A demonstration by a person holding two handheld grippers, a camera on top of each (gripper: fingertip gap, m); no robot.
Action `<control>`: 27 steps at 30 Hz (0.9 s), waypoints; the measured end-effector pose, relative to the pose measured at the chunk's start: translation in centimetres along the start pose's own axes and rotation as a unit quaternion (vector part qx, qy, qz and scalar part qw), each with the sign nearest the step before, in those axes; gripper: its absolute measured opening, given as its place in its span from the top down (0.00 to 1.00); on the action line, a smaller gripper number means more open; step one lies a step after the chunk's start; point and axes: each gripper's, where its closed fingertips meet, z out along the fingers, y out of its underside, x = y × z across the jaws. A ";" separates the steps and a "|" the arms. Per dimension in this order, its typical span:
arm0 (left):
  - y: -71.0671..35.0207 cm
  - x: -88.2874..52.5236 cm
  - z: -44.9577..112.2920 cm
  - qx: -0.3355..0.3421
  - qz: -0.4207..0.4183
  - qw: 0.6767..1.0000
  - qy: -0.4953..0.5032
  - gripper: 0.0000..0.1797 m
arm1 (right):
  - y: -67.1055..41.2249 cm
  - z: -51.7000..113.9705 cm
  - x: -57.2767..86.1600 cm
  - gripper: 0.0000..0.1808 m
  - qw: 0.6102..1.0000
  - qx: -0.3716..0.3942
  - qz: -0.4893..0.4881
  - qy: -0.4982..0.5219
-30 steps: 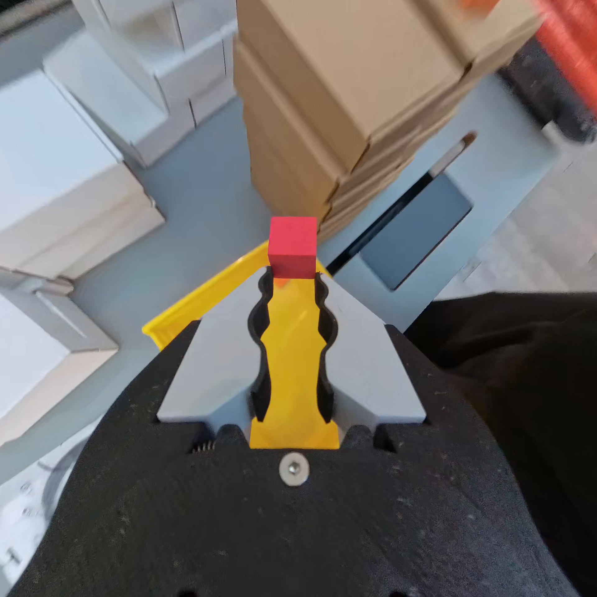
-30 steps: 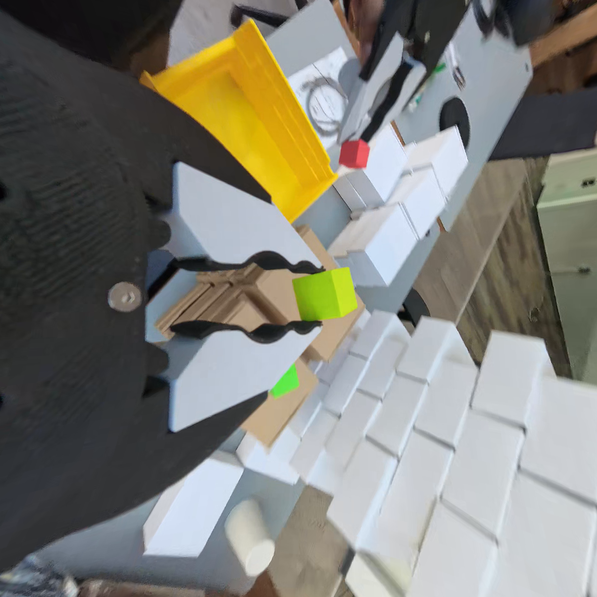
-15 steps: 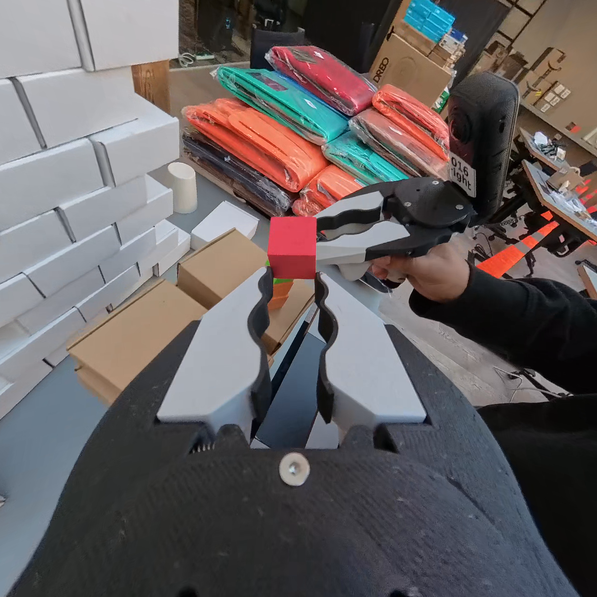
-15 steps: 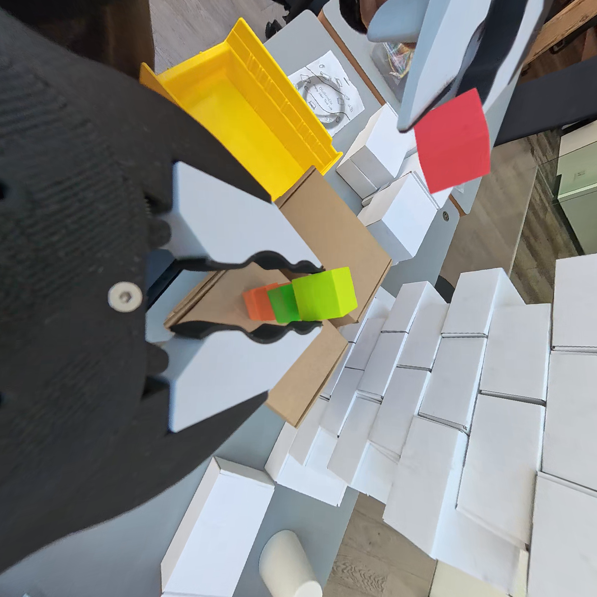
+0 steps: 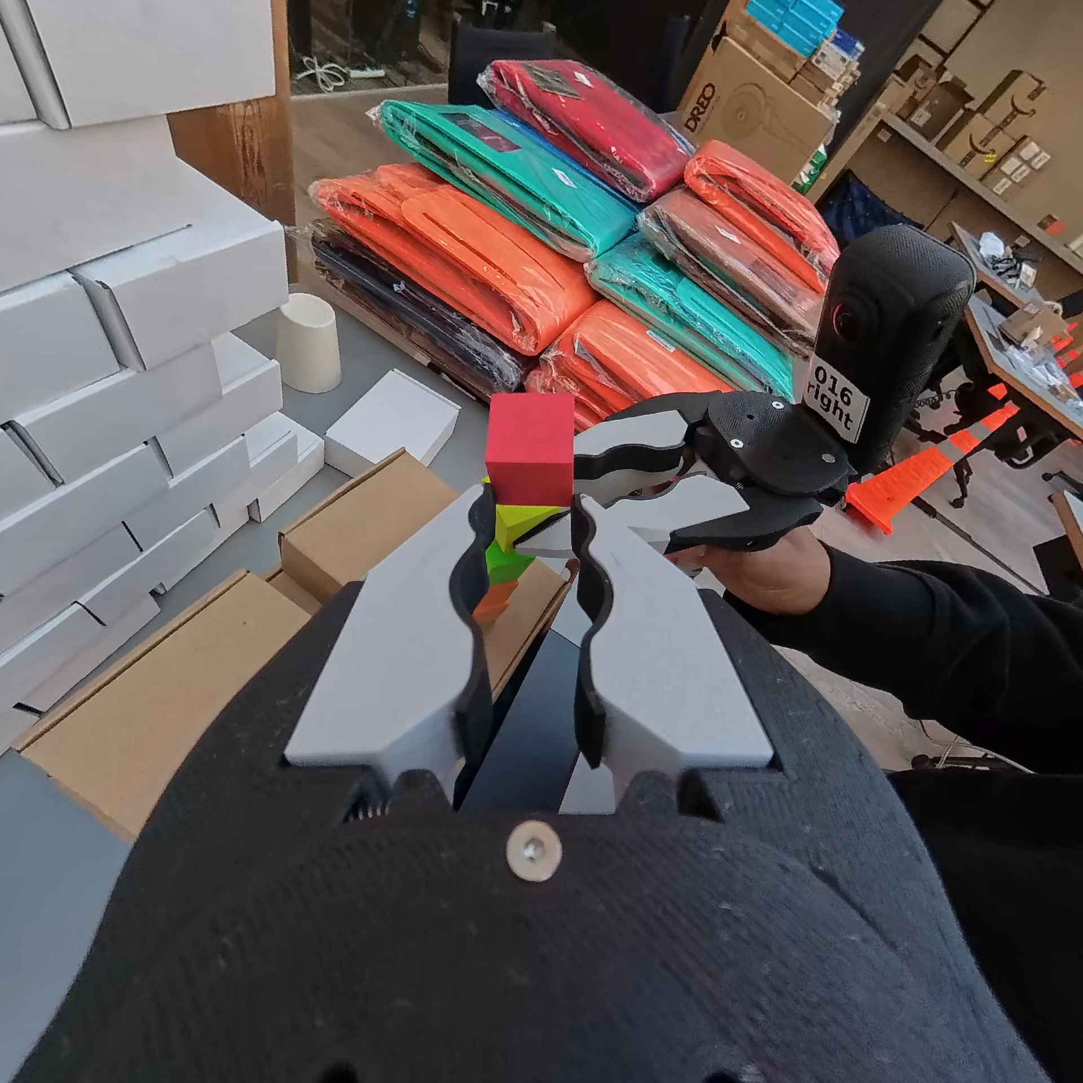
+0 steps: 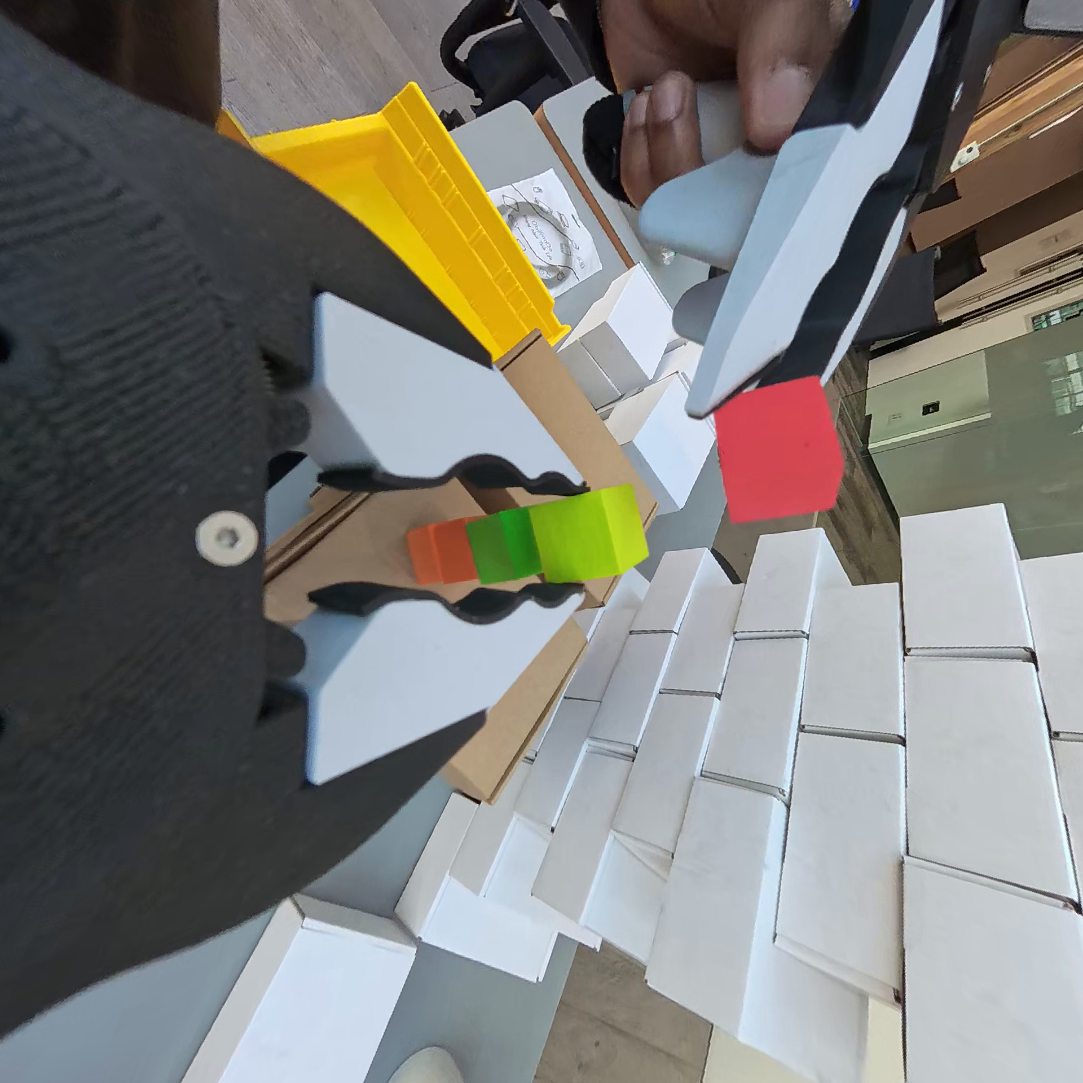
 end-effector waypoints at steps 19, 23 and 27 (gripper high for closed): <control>0.5 0.0 0.9 -0.008 -0.011 1.000 -0.007 0.88 | 1.5 -0.1 0.2 0.75 1.000 -0.008 0.007 -0.012; 1.2 0.0 1.6 -0.023 -0.005 1.000 -0.006 0.88 | 1.7 -0.9 0.5 0.72 1.000 -0.009 0.013 -0.008; 2.2 0.0 1.9 -0.044 0.004 0.999 -0.009 0.88 | 2.3 -1.9 0.7 0.72 1.000 -0.012 0.021 0.003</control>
